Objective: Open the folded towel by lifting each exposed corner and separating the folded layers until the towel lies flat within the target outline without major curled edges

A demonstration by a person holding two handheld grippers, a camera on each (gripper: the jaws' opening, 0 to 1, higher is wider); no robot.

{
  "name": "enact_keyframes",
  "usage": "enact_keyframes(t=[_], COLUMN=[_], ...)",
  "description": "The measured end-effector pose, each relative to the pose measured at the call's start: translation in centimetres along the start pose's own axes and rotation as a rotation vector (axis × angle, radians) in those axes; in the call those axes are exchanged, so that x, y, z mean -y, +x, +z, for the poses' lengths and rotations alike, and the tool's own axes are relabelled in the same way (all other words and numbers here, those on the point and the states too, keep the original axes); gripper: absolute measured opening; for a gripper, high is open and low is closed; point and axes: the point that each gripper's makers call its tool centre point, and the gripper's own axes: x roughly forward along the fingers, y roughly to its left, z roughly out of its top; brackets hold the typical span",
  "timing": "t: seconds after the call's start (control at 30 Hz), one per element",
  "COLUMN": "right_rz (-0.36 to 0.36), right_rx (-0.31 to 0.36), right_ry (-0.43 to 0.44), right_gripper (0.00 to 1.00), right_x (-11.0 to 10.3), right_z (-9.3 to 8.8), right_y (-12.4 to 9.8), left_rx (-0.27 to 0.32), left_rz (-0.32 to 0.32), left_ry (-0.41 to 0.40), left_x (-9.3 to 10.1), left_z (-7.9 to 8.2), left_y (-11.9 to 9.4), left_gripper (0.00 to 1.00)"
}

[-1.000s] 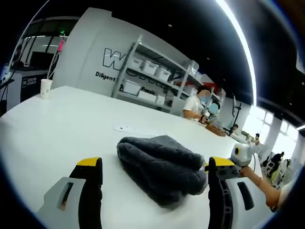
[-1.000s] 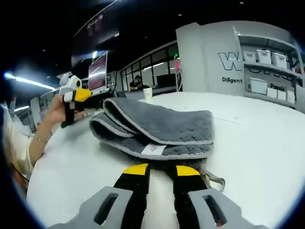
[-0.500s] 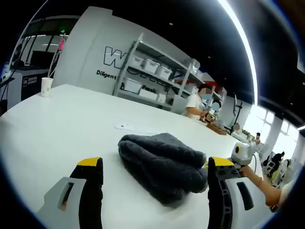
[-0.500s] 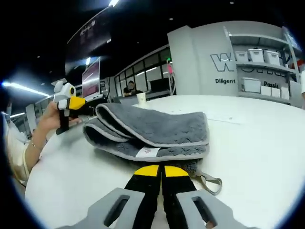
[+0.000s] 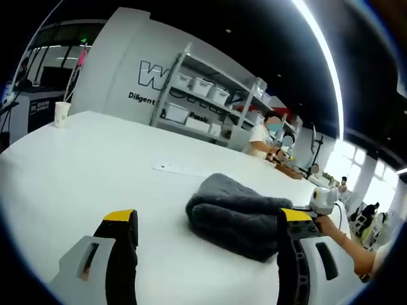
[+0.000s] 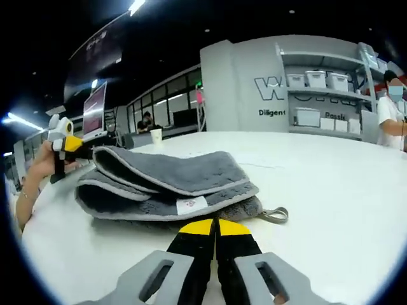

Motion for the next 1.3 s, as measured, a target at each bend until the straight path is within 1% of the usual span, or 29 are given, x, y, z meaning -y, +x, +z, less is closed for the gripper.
enact_keyframes(t=[0.1, 0.17, 0.23, 0.37, 0.47, 0.5, 0.53, 0.57, 0.6, 0.67, 0.7, 0.73, 0.8, 0.83, 0.87, 0.9, 0.93, 0.97, 1.0, 1.03, 1.07, 1.1, 1.13, 1.2, 1.27, 1.3], right_rz=[-0.055, -0.095, -0.136, -0.143, -0.140, -0.141, -0.151, -0.160, -0.167, -0.166, -0.158, -0.138, -0.059, -0.018, 0.029, 0.079, 0.112, 0.129, 0.145, 0.184, 0.209, 0.230, 0.287, 0.336, 0.400, 0.421], right_rx=[-0.003, -0.022, -0.019, -0.018, -0.003, -0.008, -0.022, -0.030, -0.034, -0.054, -0.056, -0.056, -0.070, -0.067, -0.091, -0.103, -0.095, -0.092, -0.090, -0.065, -0.048, -0.038, -0.021, -0.025, -0.039, -0.036], right_ry=[-0.040, -0.069, -0.115, -0.134, -0.117, -0.110, -0.104, -0.101, -0.102, -0.104, -0.105, -0.107, -0.128, -0.135, -0.115, -0.122, -0.139, -0.156, -0.173, -0.237, -0.254, -0.262, -0.295, -0.351, -0.431, -0.432], right_gripper=[0.00, 0.00, 0.00, 0.00, 0.00, 0.03, 0.11, 0.22, 0.30, 0.40, 0.43, 0.45, 0.51, 0.55, 0.59, 0.63, 0.67, 0.67, 0.63, 0.55, 0.50, 0.47, 0.44, 0.41, 0.33, 0.34], right_x=[1.9, 3.0, 4.0, 4.1, 4.2, 4.3, 4.6, 4.9, 5.0, 5.2, 5.1, 4.7, 3.1, 2.1, 1.2, 0.2, -0.7, -1.2, -1.7, -3.1, -4.0, -4.6, -6.4, -8.1, -10.2, -10.8], right_z=[0.0, -0.3, 0.1, 0.2, 0.6, 0.7, 0.8, 0.8, 0.9, 1.2, 1.5, 1.8, 1.9, 2.0, 1.9, 2.0, 2.3, 2.4, 2.6, 3.3, 3.8, 4.1, 4.4, 4.4, 4.1, 4.1], right_y=[0.0, 0.2, 0.6, 0.7, 0.2, -0.1, -0.5, -0.8, -1.2, -2.3, -2.8, -3.2, -4.1, -4.4, -4.6, -4.7, -4.7, -4.8, -4.8, -5.0, -5.1, -5.2, -5.6, -6.0, -6.3, -6.3], left_rx=[-0.001, -0.002, -0.004, -0.007, -0.004, -0.004, -0.013, -0.017, -0.019, -0.017, -0.016, -0.016, -0.020, -0.023, -0.025, -0.029, -0.032, -0.034, -0.036, -0.044, -0.049, -0.053, -0.057, -0.062, -0.065, -0.069], left_rz=[0.003, 0.004, 0.003, 0.002, 0.002, 0.001, -0.002, -0.001, 0.002, 0.001, -0.003, -0.008, -0.024, -0.029, -0.032, -0.037, -0.042, -0.043, -0.045, -0.048, -0.046, -0.045, -0.042, -0.037, -0.032, -0.031], left_ry=[0.003, 0.003, 0.004, 0.006, 0.009, 0.010, 0.013, 0.015, 0.015, 0.015, 0.016, 0.018, 0.030, 0.037, 0.042, 0.049, 0.058, 0.062, 0.066, 0.074, 0.078, 0.082, 0.090, 0.101, 0.108, 0.111], left_x=[0.0, 0.1, 0.2, 0.3, 0.2, 0.2, 0.2, 0.2, 0.1, 0.1, 0.2, 0.4, 0.9, 1.0, 1.2, 1.3, 1.5, 1.5, 1.6, 1.7, 1.7, 1.7, 1.7, 1.6, 1.5, 1.5], left_z=[0.0, -0.1, -0.2, -0.4, -0.2, -0.2, -0.3, -0.3, -0.4, -0.3, -0.2, -0.2, -0.2, -0.2, -0.2, -0.3, -0.3, -0.4, -0.4, -0.6, -0.7, -0.8, -0.8, -0.9, -0.9, -1.0], left_y=[0.1, 0.1, 0.1, 0.1, 0.0, 0.0, 0.0, 0.0, 0.0, -0.1, -0.1, -0.1, -0.1, -0.1, 0.0, 0.1, 0.2, 0.2, 0.3, 0.3, 0.3, 0.3, 0.4, 0.4, 0.4, 0.4], left_gripper=[0.89, 0.88, 0.88, 0.88, 0.88, 0.89, 0.89, 0.89, 0.90, 0.90, 0.90, 0.91, 0.93, 0.94, 0.95, 0.96, 0.97, 0.97, 0.98, 0.99, 0.99, 0.99, 0.99, 0.99, 0.99, 0.99])
